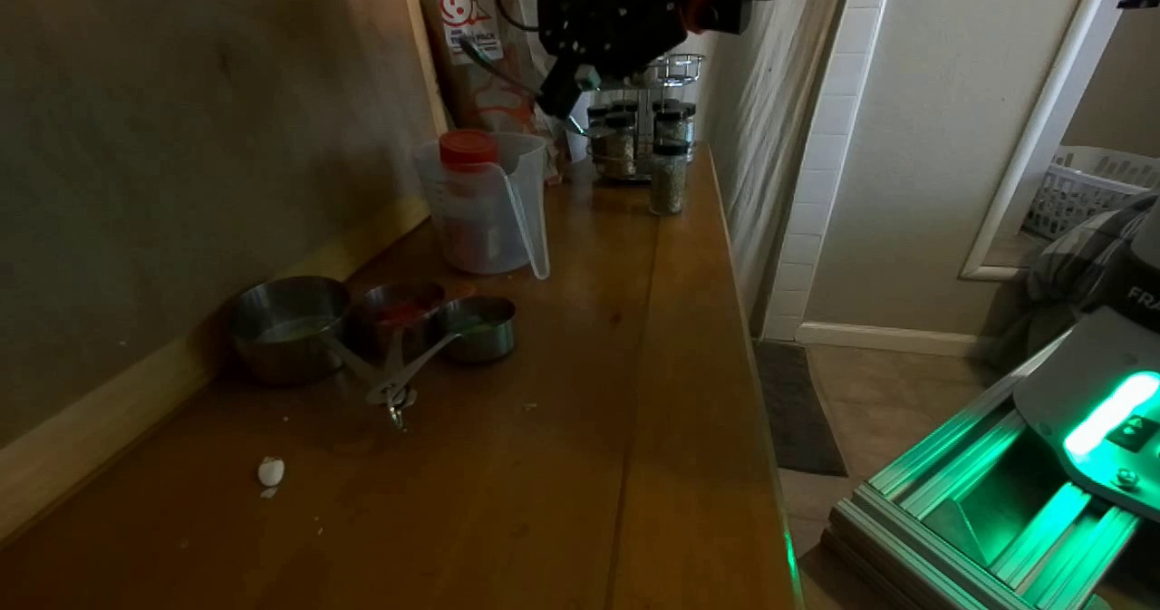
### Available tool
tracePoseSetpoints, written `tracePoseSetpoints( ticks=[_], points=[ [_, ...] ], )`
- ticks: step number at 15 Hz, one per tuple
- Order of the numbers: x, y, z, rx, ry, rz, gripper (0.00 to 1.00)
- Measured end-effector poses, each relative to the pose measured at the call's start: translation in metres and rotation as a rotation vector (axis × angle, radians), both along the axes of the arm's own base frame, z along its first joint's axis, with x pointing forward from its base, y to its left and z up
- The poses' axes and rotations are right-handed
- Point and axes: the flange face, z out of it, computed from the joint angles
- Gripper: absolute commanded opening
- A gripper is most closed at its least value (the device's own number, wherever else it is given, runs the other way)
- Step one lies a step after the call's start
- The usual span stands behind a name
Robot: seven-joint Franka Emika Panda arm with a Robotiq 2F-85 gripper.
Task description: Put the spoon inside the jug
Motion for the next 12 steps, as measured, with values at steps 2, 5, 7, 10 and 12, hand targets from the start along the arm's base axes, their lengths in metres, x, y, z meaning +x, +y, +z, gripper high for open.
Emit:
tracePoseSetpoints(
  ticks=[2,5,7,10,12],
  points=[
    [0.005,-0.006,0.009,0.041,-0.004,-0.052,0.02],
    [0.016,-0.013,0.028,0.139,-0.028,-0.14,0.02],
    [0.024,-0.018,0.041,0.212,-0.052,-0.19,0.02],
    [0.037,-0.02,0.056,0.291,-0.08,-0.285,0.02],
    [0.046,-0.019,0.057,0.308,-0.086,-0.358,0.02]
  ],
)
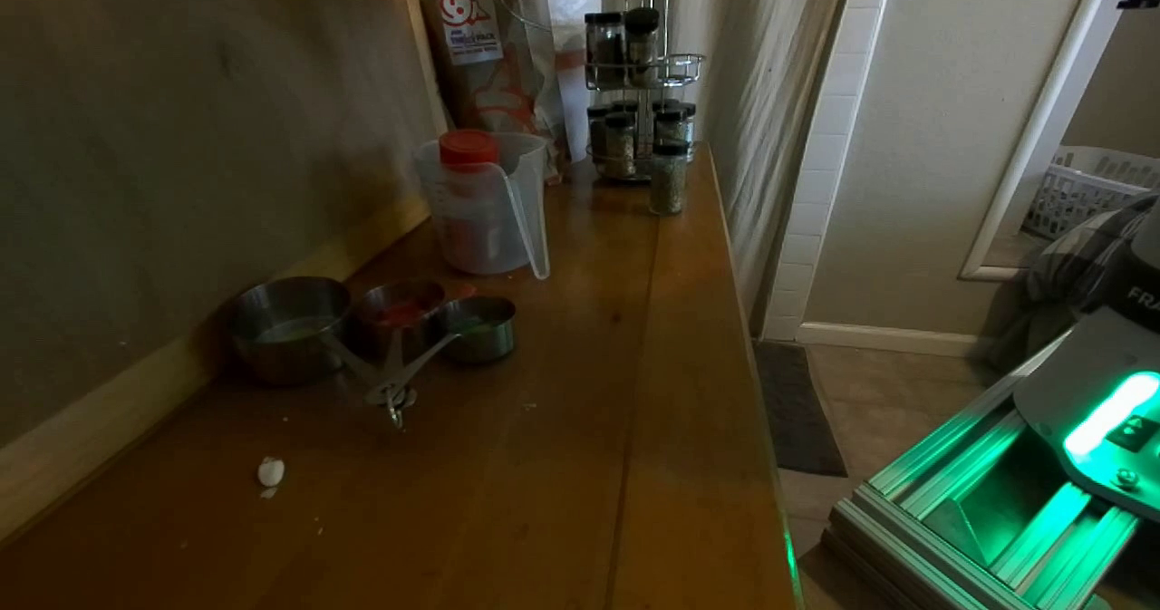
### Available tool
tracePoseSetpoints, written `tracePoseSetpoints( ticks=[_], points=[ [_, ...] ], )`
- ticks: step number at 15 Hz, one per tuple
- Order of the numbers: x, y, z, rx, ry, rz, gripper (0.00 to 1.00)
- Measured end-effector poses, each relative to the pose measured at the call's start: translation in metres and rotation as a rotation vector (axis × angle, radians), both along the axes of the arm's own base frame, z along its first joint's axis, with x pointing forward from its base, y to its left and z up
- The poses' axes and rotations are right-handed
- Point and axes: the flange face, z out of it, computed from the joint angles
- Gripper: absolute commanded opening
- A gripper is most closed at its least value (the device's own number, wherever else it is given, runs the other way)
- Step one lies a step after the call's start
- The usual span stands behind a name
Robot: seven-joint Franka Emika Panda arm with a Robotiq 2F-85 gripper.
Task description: Put the spoon inside the jug
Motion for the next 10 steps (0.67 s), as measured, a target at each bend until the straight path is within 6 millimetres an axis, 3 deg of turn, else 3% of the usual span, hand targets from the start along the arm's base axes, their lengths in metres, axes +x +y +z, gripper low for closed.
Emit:
tracePoseSetpoints(
  ticks=[10],
  points=[
    [0.022,0.027,-0.061,0.001,0.228,-0.107,0.02]
  ],
)
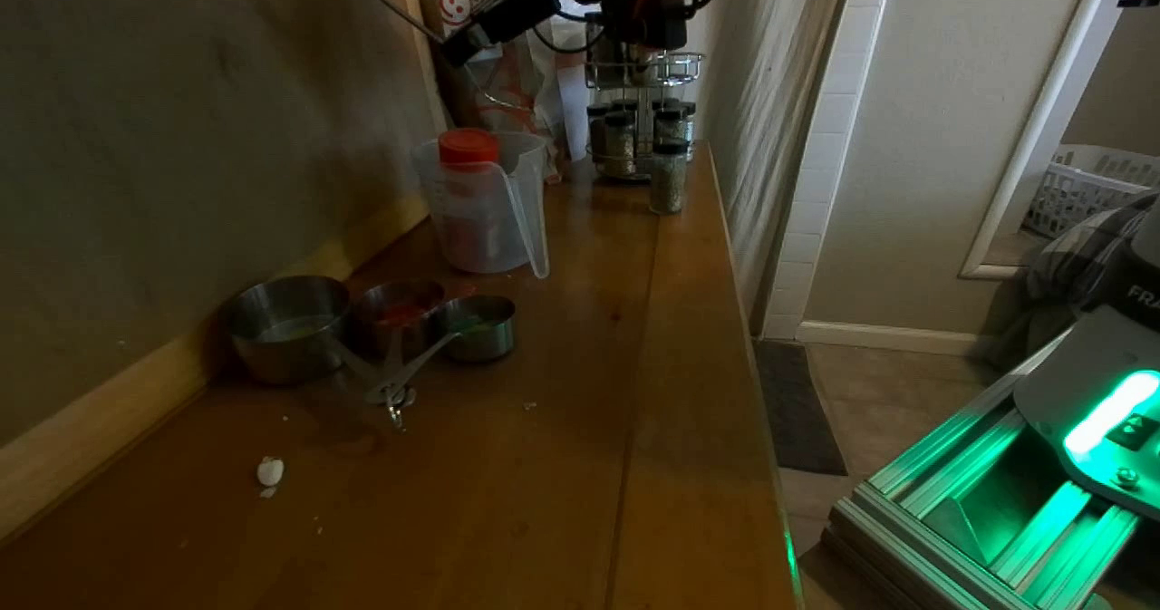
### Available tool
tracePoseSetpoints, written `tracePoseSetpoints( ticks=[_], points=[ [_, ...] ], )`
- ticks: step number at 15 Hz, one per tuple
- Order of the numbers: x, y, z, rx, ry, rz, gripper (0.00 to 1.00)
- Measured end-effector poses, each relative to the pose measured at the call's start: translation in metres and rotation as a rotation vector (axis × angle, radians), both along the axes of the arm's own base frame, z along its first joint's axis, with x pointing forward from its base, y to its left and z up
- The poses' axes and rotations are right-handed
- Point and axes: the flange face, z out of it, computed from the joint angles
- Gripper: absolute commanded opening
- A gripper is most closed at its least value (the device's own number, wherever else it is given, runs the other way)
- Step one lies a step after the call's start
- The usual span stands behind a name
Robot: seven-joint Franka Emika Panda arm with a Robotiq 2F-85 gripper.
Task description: Put the spoon inside the jug
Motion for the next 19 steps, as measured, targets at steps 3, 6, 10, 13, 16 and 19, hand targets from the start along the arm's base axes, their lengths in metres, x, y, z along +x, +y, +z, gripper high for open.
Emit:
tracePoseSetpoints(
  ticks=[3,6,10,13,16,19],
  points=[
    [0.005,0.003,-0.005,0.007,0.038,-0.017,0.03],
    [0.01,0.003,-0.005,0.018,0.059,-0.038,0.44],
    [0.018,0.001,0.001,0.029,0.058,-0.056,0.7],
    [0.021,0.0,0.008,0.035,0.044,-0.061,0.93],
    [0.018,-0.006,0.024,-0.019,-0.016,-0.04,1.0],
    [-0.008,-0.018,0.035,-0.173,-0.044,0.048,1.0]
  ],
)
